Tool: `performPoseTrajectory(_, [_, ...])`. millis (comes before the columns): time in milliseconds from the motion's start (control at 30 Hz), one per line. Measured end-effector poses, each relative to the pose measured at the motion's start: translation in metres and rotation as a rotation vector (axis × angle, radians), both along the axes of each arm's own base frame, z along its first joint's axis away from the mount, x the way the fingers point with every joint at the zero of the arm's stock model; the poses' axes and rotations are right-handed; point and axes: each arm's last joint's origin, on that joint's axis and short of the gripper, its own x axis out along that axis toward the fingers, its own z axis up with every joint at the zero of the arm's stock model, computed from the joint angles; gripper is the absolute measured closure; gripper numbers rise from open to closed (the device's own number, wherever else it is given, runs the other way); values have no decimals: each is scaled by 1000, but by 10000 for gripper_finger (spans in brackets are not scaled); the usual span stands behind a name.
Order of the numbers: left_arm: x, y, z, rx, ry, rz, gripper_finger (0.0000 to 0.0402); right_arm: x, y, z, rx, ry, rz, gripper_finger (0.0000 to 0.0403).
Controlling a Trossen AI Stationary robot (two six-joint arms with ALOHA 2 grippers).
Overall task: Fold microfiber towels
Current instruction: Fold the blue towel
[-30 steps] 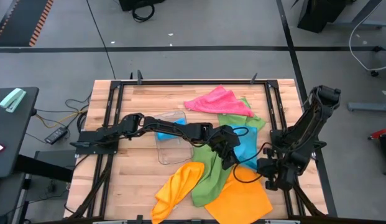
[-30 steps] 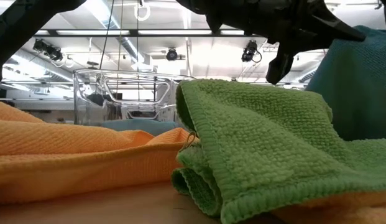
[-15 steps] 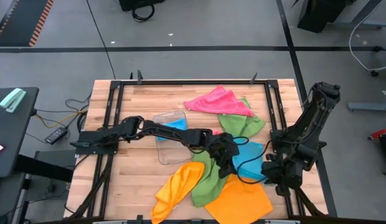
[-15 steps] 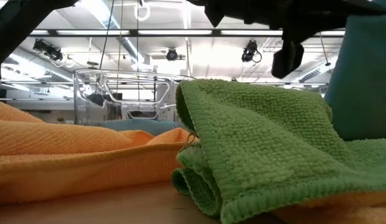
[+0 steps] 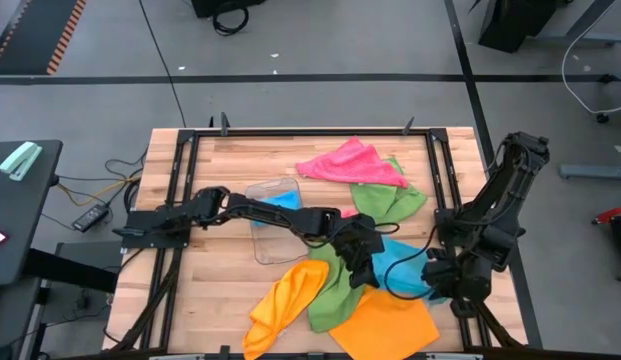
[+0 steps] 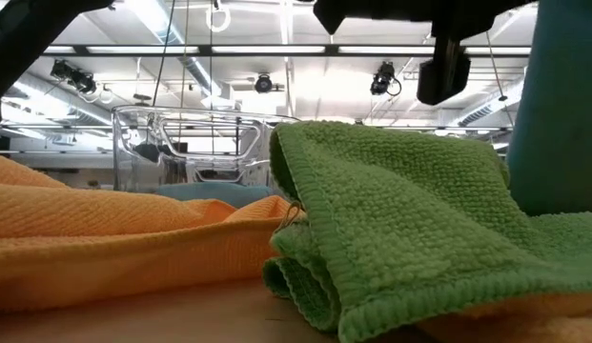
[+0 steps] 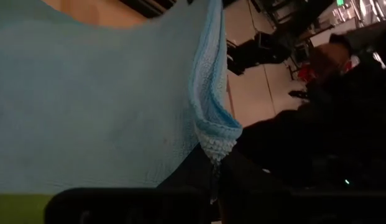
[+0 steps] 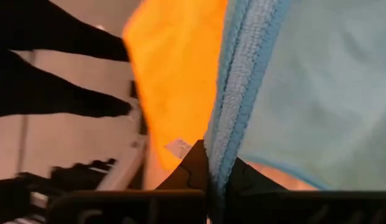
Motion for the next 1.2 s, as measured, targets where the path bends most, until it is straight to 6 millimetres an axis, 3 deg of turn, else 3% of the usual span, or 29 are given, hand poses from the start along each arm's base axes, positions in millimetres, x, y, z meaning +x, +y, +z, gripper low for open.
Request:
performPoseTrajectory(233, [3,29,-2,35,-2,50,372,5,-15,-16,-93,66,-56,392])
performPoseTrajectory(433, [4,46,-5,123,-12,100,384,9,-25,-32,-121,119,-140,392])
performPoseTrajectory(633, [2,50,-12,241,10,130,383,9,-37,-45,-179,174,-212,392])
performPoseTrajectory(933, [1,54,-15,361,8,175,376,10,-52,-49,-262,249,-287,392])
performPoseTrajectory(1200, [5,58,-40,381,62,179,382,11,-53,-49,-262,249,-271,392])
